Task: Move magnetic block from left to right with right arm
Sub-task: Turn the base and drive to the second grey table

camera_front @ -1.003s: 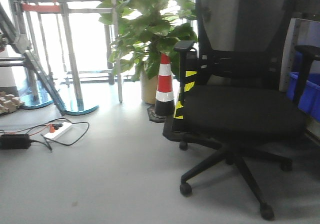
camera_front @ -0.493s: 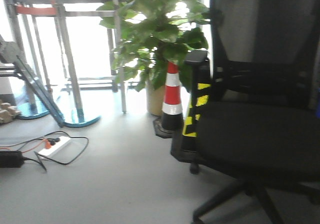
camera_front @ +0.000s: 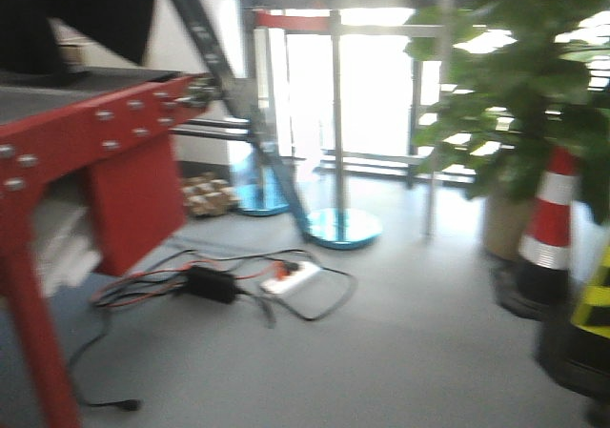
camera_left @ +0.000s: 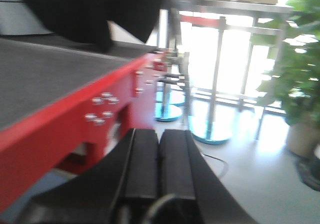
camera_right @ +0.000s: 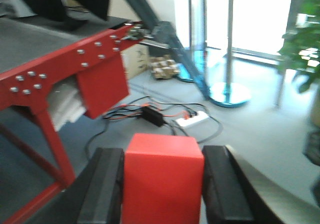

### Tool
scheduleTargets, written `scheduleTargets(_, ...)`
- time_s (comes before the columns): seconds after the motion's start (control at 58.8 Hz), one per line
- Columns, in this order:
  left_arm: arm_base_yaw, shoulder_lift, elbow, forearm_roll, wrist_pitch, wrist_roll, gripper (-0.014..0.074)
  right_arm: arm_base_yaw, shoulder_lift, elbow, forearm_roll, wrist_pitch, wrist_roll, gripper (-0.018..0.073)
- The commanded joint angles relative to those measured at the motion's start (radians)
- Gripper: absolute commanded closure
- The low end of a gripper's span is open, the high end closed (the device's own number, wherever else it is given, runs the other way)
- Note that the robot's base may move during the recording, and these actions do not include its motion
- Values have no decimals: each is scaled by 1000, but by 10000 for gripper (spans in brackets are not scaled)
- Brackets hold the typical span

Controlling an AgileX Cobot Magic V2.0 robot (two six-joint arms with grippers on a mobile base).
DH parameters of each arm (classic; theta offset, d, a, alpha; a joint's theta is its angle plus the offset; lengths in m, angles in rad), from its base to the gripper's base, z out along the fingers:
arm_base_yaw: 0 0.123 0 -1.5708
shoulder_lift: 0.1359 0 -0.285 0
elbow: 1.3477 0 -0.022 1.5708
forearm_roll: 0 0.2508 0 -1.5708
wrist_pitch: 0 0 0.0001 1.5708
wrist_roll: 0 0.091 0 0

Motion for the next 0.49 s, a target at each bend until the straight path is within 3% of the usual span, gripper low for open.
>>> scheduleTargets(0.0,1,-11,9,0,-89,-4,713,-5,11,-30,-18,-88,-8,388)
scheduleTargets(0.476,1,-11,9,0,-89,-4,713,-5,11,-30,-18,-88,-8,388)
